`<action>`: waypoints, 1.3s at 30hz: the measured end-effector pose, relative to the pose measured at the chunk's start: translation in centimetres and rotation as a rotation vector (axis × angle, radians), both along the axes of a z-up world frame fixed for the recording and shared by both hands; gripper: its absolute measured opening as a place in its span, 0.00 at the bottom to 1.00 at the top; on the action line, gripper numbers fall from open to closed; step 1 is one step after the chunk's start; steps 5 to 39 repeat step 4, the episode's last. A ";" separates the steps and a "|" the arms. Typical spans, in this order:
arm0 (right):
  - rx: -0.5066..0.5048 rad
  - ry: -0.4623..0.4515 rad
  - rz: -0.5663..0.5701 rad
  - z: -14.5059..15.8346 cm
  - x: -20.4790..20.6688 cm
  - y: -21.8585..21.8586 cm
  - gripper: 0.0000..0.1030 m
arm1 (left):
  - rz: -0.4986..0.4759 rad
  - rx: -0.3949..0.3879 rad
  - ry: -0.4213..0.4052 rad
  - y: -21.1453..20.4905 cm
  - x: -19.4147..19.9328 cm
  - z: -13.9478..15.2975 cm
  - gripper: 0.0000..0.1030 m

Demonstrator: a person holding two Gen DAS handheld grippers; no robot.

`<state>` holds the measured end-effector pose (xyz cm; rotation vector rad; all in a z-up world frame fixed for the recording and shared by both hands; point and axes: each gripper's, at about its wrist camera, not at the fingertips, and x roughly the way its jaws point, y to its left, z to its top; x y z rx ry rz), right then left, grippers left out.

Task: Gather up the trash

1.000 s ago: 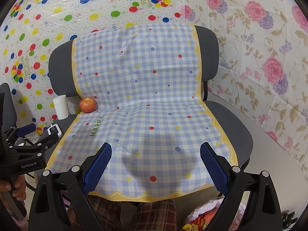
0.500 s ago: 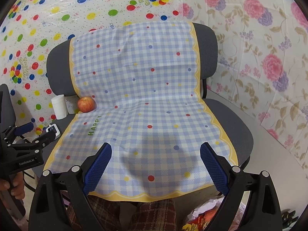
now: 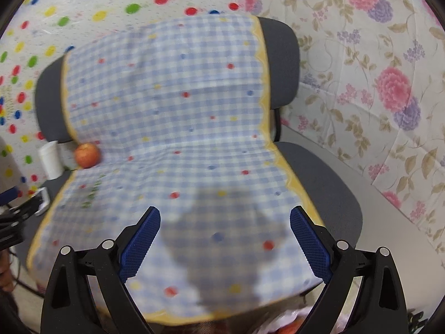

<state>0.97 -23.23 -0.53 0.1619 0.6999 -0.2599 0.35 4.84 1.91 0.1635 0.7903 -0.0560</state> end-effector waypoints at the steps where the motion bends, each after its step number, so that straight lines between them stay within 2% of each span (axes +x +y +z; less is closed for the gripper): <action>1: -0.008 0.007 -0.006 -0.7 0.9 -1.0 0.92 | 0.006 -0.003 0.015 0.0 0.4 -0.5 0.93; 4: -0.059 0.073 -0.041 -4.1 6.0 -5.2 0.92 | 0.022 -0.007 0.064 0.4 1.6 -2.2 0.93; 39: -0.059 0.073 -0.041 -4.1 6.0 -5.2 0.92 | 0.022 -0.007 0.064 0.4 1.6 -2.2 0.93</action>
